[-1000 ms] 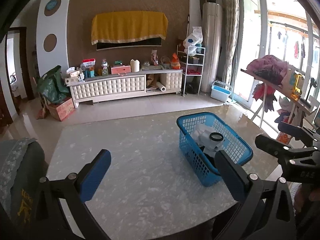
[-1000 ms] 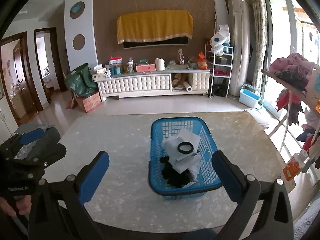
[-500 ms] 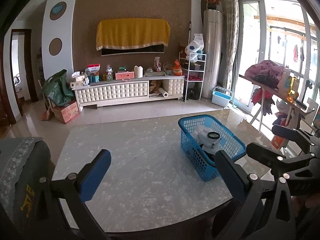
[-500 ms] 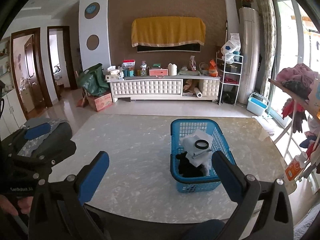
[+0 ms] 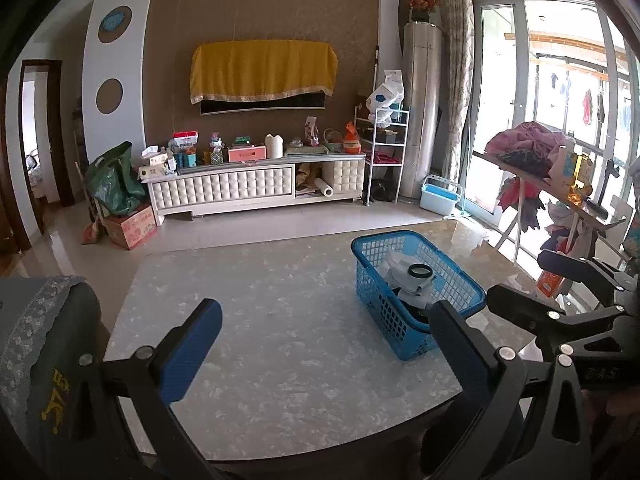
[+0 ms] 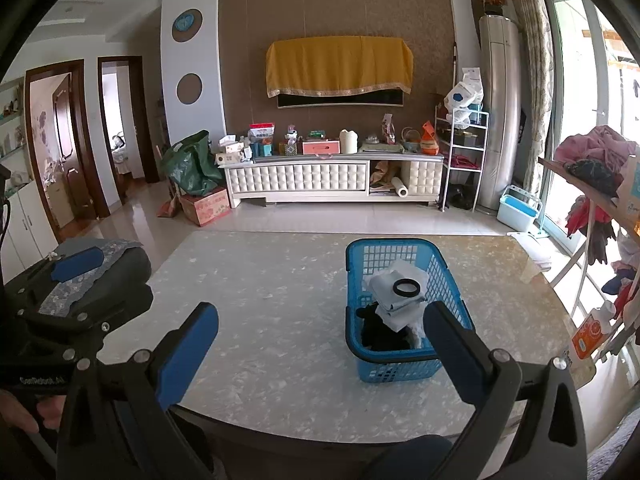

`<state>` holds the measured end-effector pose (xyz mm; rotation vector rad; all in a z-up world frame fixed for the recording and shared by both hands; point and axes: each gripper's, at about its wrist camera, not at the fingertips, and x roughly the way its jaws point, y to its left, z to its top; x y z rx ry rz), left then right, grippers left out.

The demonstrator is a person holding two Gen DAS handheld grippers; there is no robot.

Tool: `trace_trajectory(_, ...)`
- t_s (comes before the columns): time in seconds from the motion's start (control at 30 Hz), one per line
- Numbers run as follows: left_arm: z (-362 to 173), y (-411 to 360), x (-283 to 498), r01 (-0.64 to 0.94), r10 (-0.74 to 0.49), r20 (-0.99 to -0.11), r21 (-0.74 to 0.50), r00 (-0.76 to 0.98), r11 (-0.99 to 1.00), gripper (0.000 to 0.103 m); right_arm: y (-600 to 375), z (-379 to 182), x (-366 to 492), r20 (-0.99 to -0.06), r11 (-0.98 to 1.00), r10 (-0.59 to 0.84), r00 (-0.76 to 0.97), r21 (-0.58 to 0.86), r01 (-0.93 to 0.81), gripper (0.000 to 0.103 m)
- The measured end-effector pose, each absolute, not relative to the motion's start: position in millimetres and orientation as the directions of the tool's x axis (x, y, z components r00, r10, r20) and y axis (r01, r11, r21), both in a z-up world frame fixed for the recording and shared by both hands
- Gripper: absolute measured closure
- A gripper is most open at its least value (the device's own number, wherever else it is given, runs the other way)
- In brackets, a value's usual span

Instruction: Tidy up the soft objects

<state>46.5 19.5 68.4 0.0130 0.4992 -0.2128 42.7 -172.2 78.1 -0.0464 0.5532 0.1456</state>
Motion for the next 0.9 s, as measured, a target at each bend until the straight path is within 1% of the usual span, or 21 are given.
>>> trace_trajectory(0.13, 68.2, 17.1, 44.8, 0.222, -0.215, -0.491, -0.045, 0.844, 0.974, 0.0, -170.7, 78.5, 39.5, -0.522, 0.989, 0.124, 0.844, 0.001, -0.145, 0.0)
trace_trajectory(0.53, 67.4, 17.2, 44.0, 0.2, -0.188, -0.48, -0.027, 0.857, 0.979, 0.0, -164.2, 75.1, 31.8, -0.526, 0.989, 0.127, 0.841, 0.005, -0.146, 0.0)
trace_trajectory(0.9, 67.8, 18.2, 42.9, 0.2, -0.187, -0.48, -0.026, 0.857, 0.979, 0.0, -161.3, 74.4, 30.5, -0.527, 0.989, 0.132, 0.84, 0.011, -0.149, 0.0)
